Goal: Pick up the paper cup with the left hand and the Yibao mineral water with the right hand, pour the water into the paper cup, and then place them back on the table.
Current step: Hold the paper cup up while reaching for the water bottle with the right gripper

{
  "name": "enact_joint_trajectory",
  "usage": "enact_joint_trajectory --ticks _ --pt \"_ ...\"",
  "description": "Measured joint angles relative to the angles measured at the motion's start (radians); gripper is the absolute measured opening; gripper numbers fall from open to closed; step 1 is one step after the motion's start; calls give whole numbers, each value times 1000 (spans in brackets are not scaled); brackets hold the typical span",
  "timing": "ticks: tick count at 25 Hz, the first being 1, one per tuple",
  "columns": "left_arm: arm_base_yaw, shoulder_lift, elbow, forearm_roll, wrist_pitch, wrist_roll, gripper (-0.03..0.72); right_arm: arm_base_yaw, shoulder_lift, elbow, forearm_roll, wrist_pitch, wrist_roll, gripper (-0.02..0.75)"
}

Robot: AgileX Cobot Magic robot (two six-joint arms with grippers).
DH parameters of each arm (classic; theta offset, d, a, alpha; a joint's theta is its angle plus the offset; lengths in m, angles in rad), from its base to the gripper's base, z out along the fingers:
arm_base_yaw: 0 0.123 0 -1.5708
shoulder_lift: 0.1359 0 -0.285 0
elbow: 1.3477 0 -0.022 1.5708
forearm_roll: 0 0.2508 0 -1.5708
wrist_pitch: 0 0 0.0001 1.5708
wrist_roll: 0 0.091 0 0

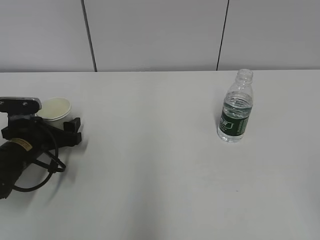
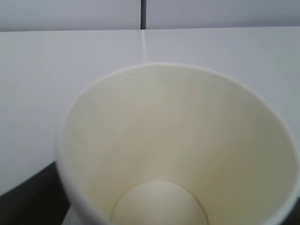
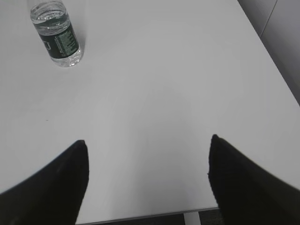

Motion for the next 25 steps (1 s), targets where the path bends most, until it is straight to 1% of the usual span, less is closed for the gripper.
enact_joint_trajectory --ticks 10,12,16,18,20,25 --pt "0 0 0 5 0 0 587 0 0 0 0 0 0 585" --pt "0 0 0 5 0 0 562 0 0 0 0 0 0 585" --pt "0 0 0 15 0 0 465 0 0 0 0 0 0 585" --pt "0 0 0 23 -2 -1 434 0 0 0 0 0 0 585" --pt "0 0 0 34 -3 -1 428 0 0 0 0 0 0 585" --pt "0 -32 0 115 1 -10 427 0 0 0 0 0 0 585"
